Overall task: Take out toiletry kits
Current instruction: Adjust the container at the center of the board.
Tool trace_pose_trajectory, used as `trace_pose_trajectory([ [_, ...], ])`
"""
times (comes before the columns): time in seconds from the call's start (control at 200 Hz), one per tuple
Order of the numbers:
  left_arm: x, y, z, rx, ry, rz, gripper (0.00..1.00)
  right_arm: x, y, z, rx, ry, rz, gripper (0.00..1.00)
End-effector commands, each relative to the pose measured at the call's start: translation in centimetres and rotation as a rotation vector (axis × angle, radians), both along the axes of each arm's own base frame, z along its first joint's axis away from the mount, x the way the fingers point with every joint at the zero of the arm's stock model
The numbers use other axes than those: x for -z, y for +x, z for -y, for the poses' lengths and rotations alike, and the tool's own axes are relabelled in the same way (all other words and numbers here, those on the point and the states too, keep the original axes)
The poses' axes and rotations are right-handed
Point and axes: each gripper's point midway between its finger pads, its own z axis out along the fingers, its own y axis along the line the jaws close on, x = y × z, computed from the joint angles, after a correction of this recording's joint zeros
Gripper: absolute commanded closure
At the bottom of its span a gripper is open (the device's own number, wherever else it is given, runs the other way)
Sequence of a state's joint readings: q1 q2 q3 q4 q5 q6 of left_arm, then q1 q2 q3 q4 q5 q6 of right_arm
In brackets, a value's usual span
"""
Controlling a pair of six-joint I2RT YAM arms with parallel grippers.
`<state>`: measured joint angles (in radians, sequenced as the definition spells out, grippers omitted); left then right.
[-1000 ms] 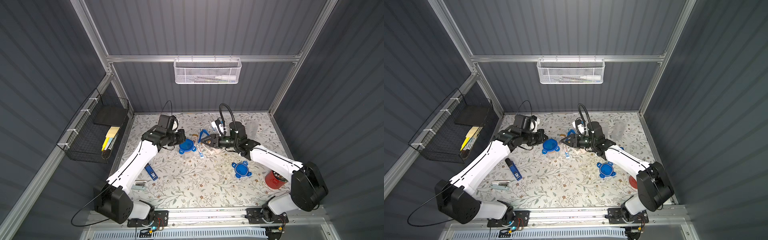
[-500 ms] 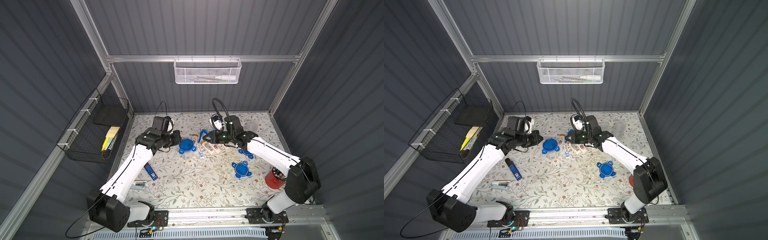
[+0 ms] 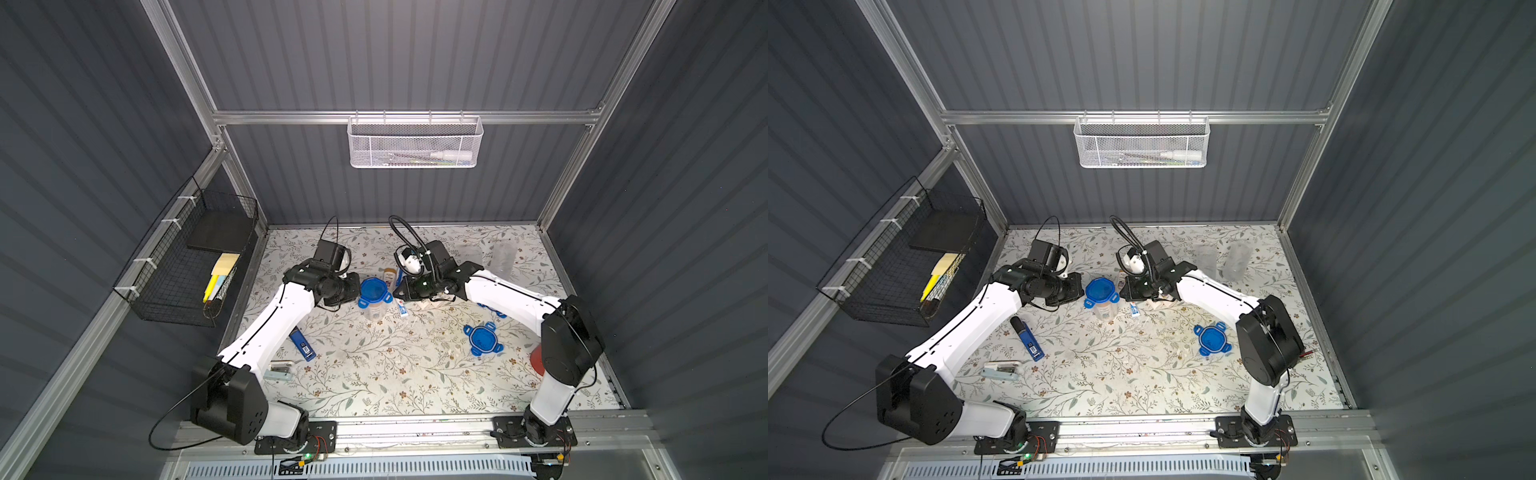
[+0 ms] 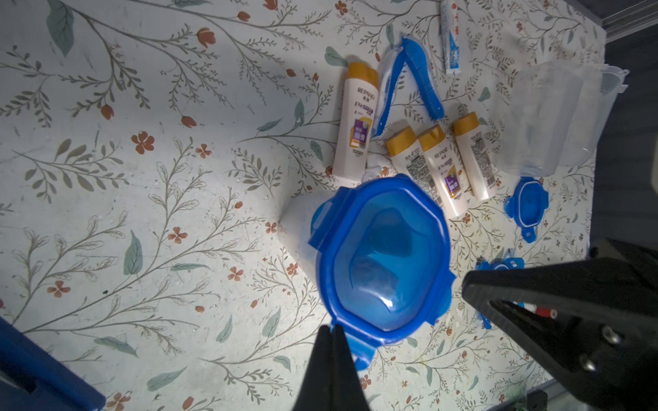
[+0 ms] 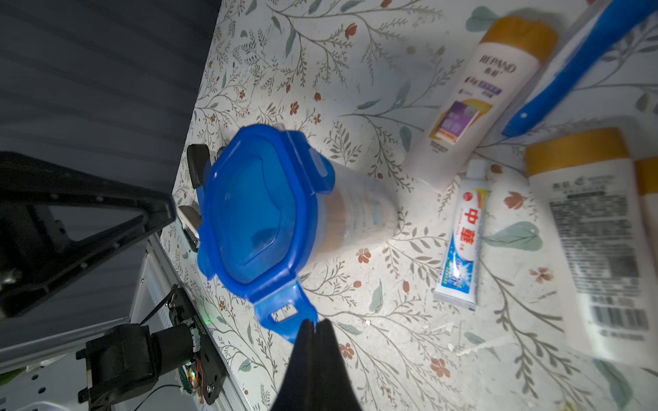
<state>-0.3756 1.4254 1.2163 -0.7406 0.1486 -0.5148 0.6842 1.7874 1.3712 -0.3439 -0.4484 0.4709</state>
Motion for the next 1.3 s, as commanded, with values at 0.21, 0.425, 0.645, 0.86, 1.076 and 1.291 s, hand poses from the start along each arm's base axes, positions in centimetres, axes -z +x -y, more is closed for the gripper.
trace_pose_trajectory([
  [0.21, 1.3, 0.2, 0.0, 0.010, 0.000, -0.019, 1.00, 0.0, -0.6, -1.3, -0.022, -0.002, 0.005, 1.00],
  [0.425, 1.2, 0.7, 0.3, 0.013, -0.015, -0.014, 1.00, -0.9, -0.8, -1.3, -0.013, -0.002, 0.037, 1.00],
  [0.645, 1.6, 1.0, 0.3, 0.017, -0.001, -0.023, 1.00, -3.1, 0.5, 0.9, 0.056, -0.063, 0.155, 1.00],
  [0.86, 1.4, 2.1, 0.5, 0.014, -0.003, -0.008, 1.00, -2.1, 2.3, 2.1, 0.132, -0.133, 0.181, 1.00],
  [1.076, 1.2, 3.0, 0.8, 0.021, -0.008, -0.001, 1.00, -0.9, 2.7, 0.1, 0.089, -0.102, 0.120, 1.00],
  [1.291, 2.0, 3.9, 1.0, 0.025, -0.008, -0.012, 1.00, -1.0, 1.5, -1.5, 0.028, -0.046, 0.077, 1.00],
])
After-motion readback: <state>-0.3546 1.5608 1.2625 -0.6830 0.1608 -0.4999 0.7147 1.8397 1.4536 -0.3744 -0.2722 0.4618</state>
